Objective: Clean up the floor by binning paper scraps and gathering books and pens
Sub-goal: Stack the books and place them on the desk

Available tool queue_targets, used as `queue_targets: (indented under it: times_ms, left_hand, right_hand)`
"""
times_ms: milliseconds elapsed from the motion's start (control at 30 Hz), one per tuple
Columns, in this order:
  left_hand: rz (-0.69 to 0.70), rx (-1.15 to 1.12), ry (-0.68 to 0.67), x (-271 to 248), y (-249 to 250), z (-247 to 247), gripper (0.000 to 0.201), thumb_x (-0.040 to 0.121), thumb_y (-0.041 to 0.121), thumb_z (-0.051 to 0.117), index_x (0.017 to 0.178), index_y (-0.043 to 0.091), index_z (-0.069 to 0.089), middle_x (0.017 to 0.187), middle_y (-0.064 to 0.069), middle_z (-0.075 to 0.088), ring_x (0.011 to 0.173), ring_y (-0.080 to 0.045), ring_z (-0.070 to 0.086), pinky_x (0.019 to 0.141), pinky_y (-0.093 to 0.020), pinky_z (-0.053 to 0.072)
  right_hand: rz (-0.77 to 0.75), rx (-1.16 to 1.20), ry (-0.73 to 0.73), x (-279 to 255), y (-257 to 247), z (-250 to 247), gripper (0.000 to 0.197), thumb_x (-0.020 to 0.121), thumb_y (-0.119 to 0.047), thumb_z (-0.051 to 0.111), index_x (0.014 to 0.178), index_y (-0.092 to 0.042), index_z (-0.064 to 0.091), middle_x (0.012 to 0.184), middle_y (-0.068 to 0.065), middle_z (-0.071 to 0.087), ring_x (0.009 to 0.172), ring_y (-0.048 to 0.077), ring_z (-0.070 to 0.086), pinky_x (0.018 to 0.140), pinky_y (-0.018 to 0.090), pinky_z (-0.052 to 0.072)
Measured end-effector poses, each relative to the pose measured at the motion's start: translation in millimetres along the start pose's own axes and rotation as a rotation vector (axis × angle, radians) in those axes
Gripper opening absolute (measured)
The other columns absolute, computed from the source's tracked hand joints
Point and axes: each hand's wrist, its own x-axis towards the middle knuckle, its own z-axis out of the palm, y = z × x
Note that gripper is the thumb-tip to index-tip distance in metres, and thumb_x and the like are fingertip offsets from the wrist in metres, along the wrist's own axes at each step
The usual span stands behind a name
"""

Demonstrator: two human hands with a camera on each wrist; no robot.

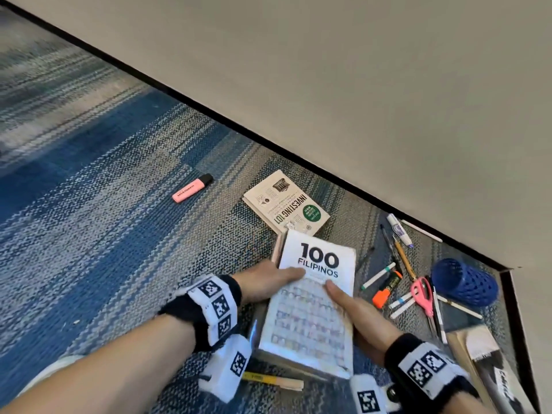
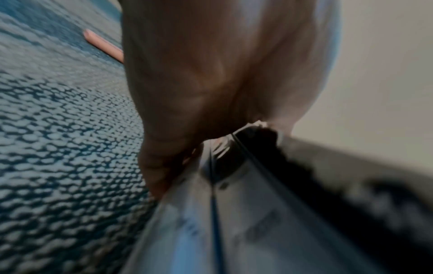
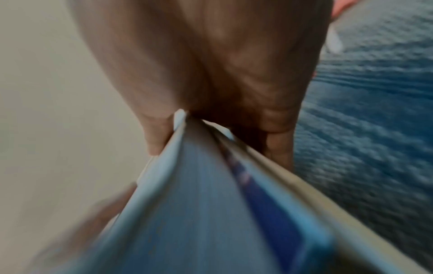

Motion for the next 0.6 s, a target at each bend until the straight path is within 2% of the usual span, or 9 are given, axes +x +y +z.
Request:
queue_targets:
  times_ms: [100, 167, 233, 300, 367, 400, 467, 533, 600]
  left_hand:
    - [-0.019, 0.101, -0.015, 11.6, -9.0, 10.5, 0.060, 0.080, 0.065, 0.054, 0.116, 0.019, 0.064, 0.104, 0.000, 0.074, 0.095, -0.020, 0.071, 0.097, -0.044, 0.051]
    - [-0.008, 0.207, 0.013, 19.6, -10.4, 19.1, 0.058, 0.083, 0.066, 0.052, 0.115, 0.019, 0.064, 0.107, 0.002, 0.073, 0.096, -0.020, 0.070, 0.096, -0.042, 0.052]
    - [-0.032, 0.477, 0.130, 24.1, -5.2, 24.1, 0.060, 0.080, 0.074, 0.051, 0.098, 0.018, 0.065, 0.108, -0.001, 0.070, 0.099, -0.022, 0.066, 0.094, -0.042, 0.051]
    - [-0.042, 0.842, 0.285, 24.8, 7.8, 23.8, 0.066, 0.072, 0.084, 0.048, 0.081, 0.020, 0.058, 0.116, -0.007, 0.063, 0.110, -0.027, 0.056, 0.098, -0.047, 0.044]
    - [-0.003, 1.015, 0.393, 32.6, 27.9, 16.1, 0.076, 0.073, 0.087, 0.041, 0.091, 0.016, 0.062, 0.124, -0.010, 0.056, 0.119, -0.030, 0.046, 0.102, -0.052, 0.037]
    - [0.017, 1.008, 0.433, 39.3, 39.4, 11.0, 0.081, 0.075, 0.086, 0.038, 0.102, 0.015, 0.063, 0.126, -0.012, 0.054, 0.120, -0.031, 0.044, 0.102, -0.053, 0.037]
    - [0.032, 0.945, 0.575, 55.3, 59.2, -8.0, 0.084, 0.080, 0.082, 0.037, 0.121, 0.011, 0.056, 0.131, -0.016, 0.052, 0.123, -0.033, 0.043, 0.102, -0.052, 0.039]
    - [0.001, 0.894, 0.742, 76.8, 73.9, -31.2, 0.086, 0.081, 0.075, 0.048, 0.132, 0.006, 0.045, 0.136, -0.019, 0.047, 0.127, -0.035, 0.041, 0.102, -0.049, 0.039]
    - [-0.074, 0.850, 0.802, 93.6, 79.5, -57.2, 0.095, 0.077, 0.071, 0.059, 0.137, 0.001, 0.036, 0.140, -0.022, 0.043, 0.130, -0.037, 0.039, 0.104, -0.048, 0.037]
  right_hand:
    - [0.079, 0.050, 0.051, 5.4, 17.5, -1.7, 0.056, 0.088, -0.052, 0.054, 0.117, -0.004, 0.065, 0.111, 0.017, 0.071, 0.103, 0.035, 0.068, 0.097, 0.046, 0.050]
    - [0.085, 0.062, 0.095, 8.8, 30.0, -7.9, 0.062, 0.081, -0.058, 0.062, 0.115, -0.005, 0.067, 0.111, 0.017, 0.071, 0.103, 0.035, 0.068, 0.101, 0.049, 0.047]
    - [0.058, 0.016, 0.124, 10.6, 37.4, -15.4, 0.064, 0.077, -0.060, 0.067, 0.114, -0.007, 0.068, 0.110, 0.012, 0.072, 0.101, 0.032, 0.069, 0.100, 0.047, 0.048]
    - [0.040, -0.065, 0.176, 6.5, 37.4, -19.8, 0.056, 0.080, -0.054, 0.062, 0.113, -0.010, 0.068, 0.104, 0.005, 0.075, 0.095, 0.024, 0.072, 0.089, 0.038, 0.054]
    - [0.026, -0.169, 0.209, 2.4, 34.8, -24.5, 0.052, 0.081, -0.059, 0.057, 0.106, -0.015, 0.069, 0.095, -0.003, 0.077, 0.086, 0.016, 0.073, 0.077, 0.027, 0.055]
    - [0.005, -0.245, 0.237, 0.9, 34.4, -29.0, 0.057, 0.078, -0.068, 0.055, 0.101, -0.018, 0.070, 0.092, -0.007, 0.077, 0.084, 0.013, 0.073, 0.078, 0.026, 0.054]
    - [-0.071, -0.364, 0.359, 5.5, 40.4, -42.6, 0.064, 0.072, -0.081, 0.050, 0.095, -0.024, 0.069, 0.093, -0.012, 0.074, 0.088, 0.011, 0.070, 0.086, 0.030, 0.050]
    - [-0.107, -0.337, 0.495, 7.5, 49.1, -61.1, 0.059, 0.074, -0.078, 0.048, 0.093, -0.025, 0.066, 0.090, -0.009, 0.069, 0.086, 0.012, 0.065, 0.086, 0.033, 0.048]
    - [-0.084, -0.267, 0.579, 5.7, 61.0, -77.5, 0.055, 0.077, -0.070, 0.050, 0.090, -0.019, 0.065, 0.080, -0.001, 0.066, 0.074, 0.016, 0.062, 0.077, 0.034, 0.048]
